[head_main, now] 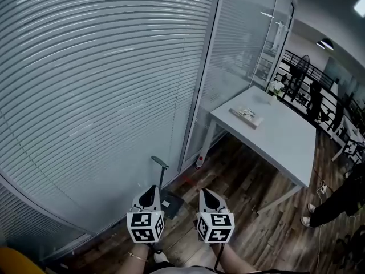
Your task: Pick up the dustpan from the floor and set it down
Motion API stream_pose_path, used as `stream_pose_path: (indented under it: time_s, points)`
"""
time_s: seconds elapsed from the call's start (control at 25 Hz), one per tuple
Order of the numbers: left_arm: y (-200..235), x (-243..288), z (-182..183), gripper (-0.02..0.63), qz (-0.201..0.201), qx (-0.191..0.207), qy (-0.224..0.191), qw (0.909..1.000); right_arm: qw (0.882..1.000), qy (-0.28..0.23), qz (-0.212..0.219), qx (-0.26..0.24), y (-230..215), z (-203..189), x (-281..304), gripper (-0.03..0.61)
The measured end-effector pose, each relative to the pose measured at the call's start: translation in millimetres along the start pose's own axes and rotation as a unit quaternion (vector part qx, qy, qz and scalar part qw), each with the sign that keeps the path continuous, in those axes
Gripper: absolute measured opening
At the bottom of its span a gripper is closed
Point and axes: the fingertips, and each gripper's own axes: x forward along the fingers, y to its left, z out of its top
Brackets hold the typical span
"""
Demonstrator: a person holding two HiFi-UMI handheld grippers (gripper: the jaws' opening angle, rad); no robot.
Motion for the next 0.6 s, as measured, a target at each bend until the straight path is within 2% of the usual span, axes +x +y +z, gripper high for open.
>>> stream_pose_path:
  time_s: [0.32, 0.6]
  points:
    - [7.6, 35.4, -15.3, 0.017, 0.017, -0.006, 0.029, 0.9994, 1.000, 0.023, 0.000, -0.001, -22.6, -5.1, 40.4, 0.032]
    - [13.8, 49.3, -17.7, 0.017, 0.063, -0.017, 0.028, 0.9975, 0.997, 0.030, 0.063, -0.014, -15.0, 2.6, 84.8, 0.032]
